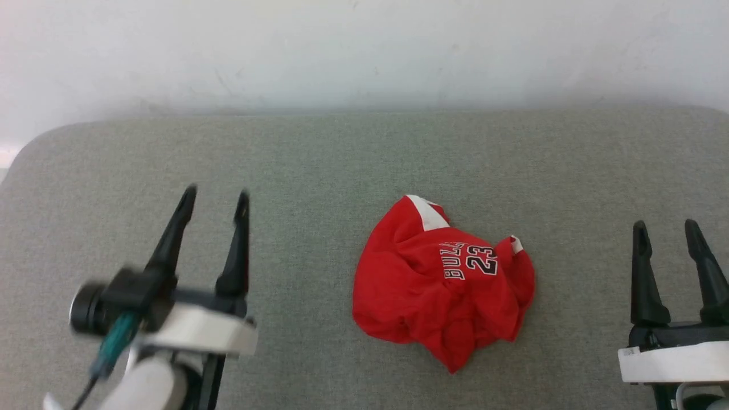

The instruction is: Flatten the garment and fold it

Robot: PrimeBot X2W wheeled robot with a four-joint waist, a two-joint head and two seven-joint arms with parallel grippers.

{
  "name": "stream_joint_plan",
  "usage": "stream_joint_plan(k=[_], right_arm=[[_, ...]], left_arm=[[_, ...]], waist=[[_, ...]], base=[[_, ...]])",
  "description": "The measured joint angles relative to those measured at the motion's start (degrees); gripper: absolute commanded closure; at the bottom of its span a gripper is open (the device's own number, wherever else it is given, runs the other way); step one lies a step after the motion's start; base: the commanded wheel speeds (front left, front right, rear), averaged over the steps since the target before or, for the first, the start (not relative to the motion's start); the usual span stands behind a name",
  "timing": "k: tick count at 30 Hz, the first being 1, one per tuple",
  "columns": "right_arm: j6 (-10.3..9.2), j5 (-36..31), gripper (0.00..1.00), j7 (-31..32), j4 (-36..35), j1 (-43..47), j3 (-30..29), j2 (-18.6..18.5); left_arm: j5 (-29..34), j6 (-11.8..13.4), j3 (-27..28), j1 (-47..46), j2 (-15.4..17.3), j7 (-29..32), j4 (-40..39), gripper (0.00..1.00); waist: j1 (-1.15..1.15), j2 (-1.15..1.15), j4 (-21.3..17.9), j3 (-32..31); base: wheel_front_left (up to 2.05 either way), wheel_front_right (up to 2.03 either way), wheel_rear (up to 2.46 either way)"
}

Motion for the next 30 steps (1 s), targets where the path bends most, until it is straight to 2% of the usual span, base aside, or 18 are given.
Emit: stream_joint_plan(k=[4,7,13,18,24,27,30], right_arm=[[0.0,0.4,0.0,0.0,1.0,0.8,0.4,0.0],[0.0,0.8,0.0,0.0,1.6,0.9,0.6,0.0],[0.0,1.3,0.0,4.2,1.9,0.0,2.4,0.0],[-0.01,2.1,0.0,13.0,4.0,-4.1,4.3,0.0],[-0.07,5.3,0.0,27.0,10.1,-6.0,2.2,-0.1],[-0.07,5.3,0.0,31.0,10.9,-6.5,2.4,0.0],[-0.07,5.4,0.0,32.5,10.9,-6.8,2.6,0.0]], left_arm=[[1.7,1.9,6.0,11.2,-2.8,0.0,-5.2,0.0],[3.9,1.5,8.0,17.1,-5.2,0.0,-5.8,0.0],[7.8,-2.3,10.7,18.8,-9.0,0.0,-5.5,0.0],[9.7,-5.3,12.0,18.8,-11.6,0.0,-4.2,0.0],[11.0,-8.8,12.5,18.5,-14.9,0.0,-2.0,0.0],[11.5,-10.3,12.9,18.5,-16.2,0.0,-0.9,0.0],[12.2,-11.4,13.5,18.5,-17.3,0.0,0.0,0.0]], waist=[[0.0,0.0,0.8,0.6],[0.0,0.0,1.8,0.9],[0.0,0.0,3.7,1.3],[0.0,0.0,4.8,1.9],[0.01,0.0,6.2,2.7],[0.01,0.0,7.1,3.1],[0.01,0.0,8.1,3.3]], base=[[0.0,0.0,0.0],[0.0,0.0,0.0],[0.0,0.0,0.0],[0.0,0.0,0.0],[0.0,0.0,0.0],[0.0,0.0,0.0],[0.0,0.0,0.0]])
